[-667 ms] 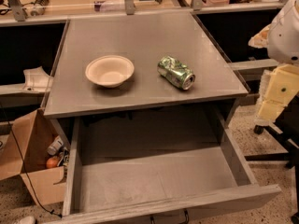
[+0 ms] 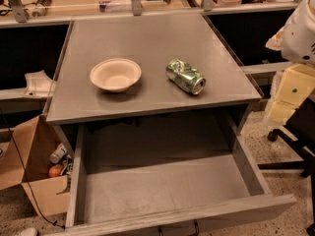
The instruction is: Place green can into top drawer
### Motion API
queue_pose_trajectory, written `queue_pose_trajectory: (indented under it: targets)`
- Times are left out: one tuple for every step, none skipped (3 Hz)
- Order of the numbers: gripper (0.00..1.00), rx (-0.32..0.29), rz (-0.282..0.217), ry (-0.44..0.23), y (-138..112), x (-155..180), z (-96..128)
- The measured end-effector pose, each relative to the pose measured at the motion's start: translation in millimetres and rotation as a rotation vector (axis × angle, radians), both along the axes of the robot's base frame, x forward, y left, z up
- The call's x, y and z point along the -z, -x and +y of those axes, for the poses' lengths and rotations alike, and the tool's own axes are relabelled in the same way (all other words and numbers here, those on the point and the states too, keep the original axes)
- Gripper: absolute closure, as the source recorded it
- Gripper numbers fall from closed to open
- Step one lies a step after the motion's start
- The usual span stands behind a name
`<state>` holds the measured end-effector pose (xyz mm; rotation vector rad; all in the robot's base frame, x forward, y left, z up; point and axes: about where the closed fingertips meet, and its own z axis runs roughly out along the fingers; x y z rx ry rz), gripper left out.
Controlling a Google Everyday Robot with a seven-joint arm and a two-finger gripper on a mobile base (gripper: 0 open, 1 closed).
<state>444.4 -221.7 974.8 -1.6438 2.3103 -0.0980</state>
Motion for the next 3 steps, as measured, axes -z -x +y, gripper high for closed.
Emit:
queue_pose_trajectory:
  targets:
    - [0.00, 0.075, 0.031, 0.007, -8.9, 7.1, -4.6]
    - [0.00, 0.124, 0.073, 0.017, -16.7, 16.9, -7.4]
    - [0.00, 0.125, 0.073, 0.017, -16.9, 17.0, -7.3]
